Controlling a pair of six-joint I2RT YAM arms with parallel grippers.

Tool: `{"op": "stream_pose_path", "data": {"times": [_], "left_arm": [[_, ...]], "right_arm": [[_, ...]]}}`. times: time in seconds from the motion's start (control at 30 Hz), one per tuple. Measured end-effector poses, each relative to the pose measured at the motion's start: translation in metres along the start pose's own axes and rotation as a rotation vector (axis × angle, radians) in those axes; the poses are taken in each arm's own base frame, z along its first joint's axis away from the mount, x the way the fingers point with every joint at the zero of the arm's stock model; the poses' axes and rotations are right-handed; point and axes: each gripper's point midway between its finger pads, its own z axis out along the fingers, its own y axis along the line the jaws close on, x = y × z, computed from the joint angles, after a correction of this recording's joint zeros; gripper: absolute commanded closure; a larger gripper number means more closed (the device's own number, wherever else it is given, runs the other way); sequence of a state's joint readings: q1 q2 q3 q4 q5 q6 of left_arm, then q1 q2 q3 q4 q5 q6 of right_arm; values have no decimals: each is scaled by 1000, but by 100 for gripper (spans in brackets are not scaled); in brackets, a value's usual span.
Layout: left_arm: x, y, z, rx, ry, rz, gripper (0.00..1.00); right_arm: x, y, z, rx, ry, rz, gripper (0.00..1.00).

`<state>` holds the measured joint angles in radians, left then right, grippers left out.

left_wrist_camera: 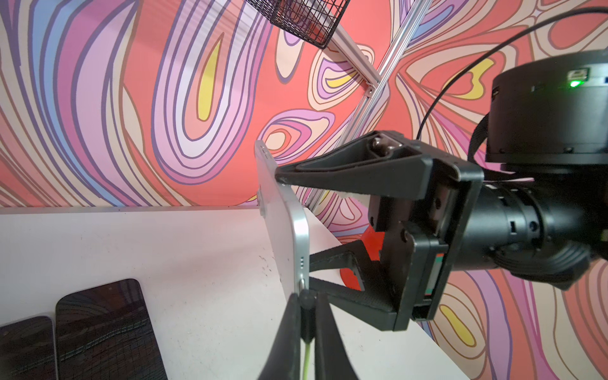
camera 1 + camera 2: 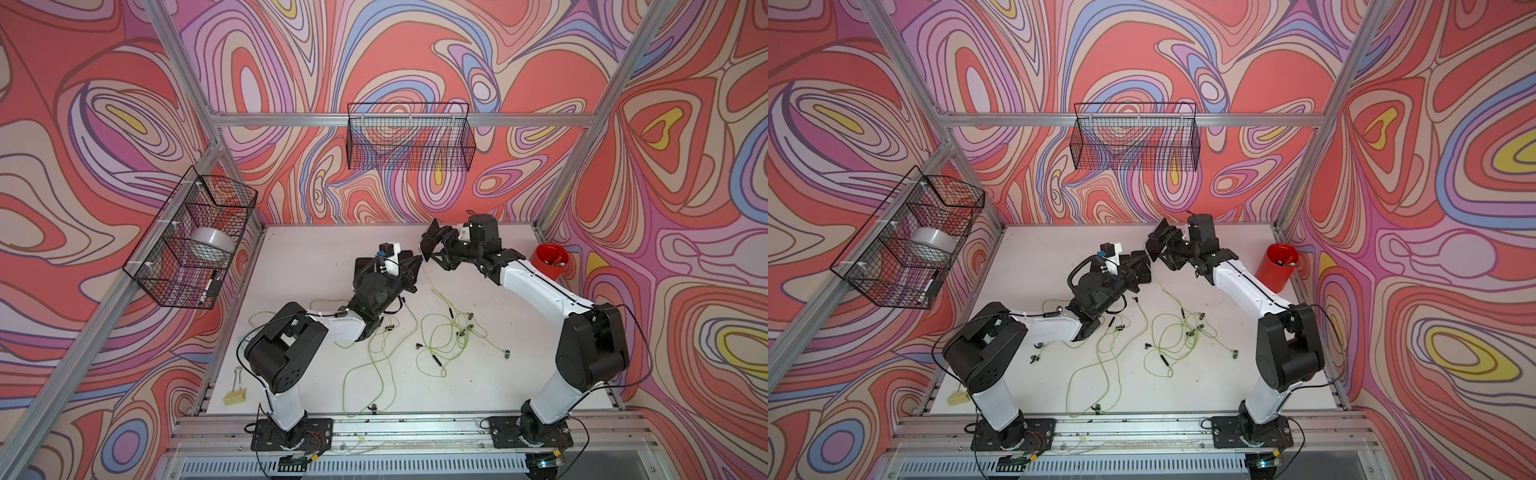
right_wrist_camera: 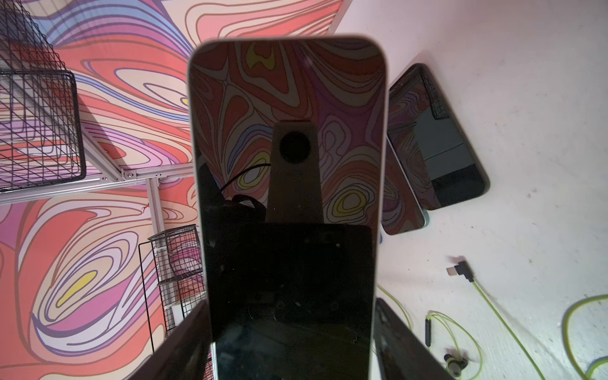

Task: Plug wired earphones into phones
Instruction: Insert the wired earphone into the phone.

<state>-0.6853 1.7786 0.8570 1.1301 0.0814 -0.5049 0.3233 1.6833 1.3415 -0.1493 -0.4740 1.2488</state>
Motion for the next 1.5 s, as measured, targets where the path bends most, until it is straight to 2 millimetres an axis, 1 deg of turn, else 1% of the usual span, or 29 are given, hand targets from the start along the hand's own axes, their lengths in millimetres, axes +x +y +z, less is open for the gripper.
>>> {"op": "stream_pose_path", "data": {"times": [0.3, 0.5, 0.83, 1.2, 1.4, 1.5], "left_arm": [[-2, -1, 3, -2, -2, 0, 100], [0, 0, 4, -7, 2, -4, 100], [0, 1, 6, -11, -2, -6, 100], [-4, 3, 6, -23, -22, -20, 100], [-9, 2, 7, -12, -53, -19, 100], [-6, 3, 8, -10, -55, -19, 100]], "right_arm": [[-1, 6, -3, 4, -45, -50, 100], [0, 4, -4, 27, -74, -73, 100], [-1, 5, -4, 50, -132, -91, 100], [2, 11, -10, 52, -224, -97, 100], [6, 17, -15, 41, -240, -101, 100], [6, 16, -15, 46, -247, -104, 100]]}}
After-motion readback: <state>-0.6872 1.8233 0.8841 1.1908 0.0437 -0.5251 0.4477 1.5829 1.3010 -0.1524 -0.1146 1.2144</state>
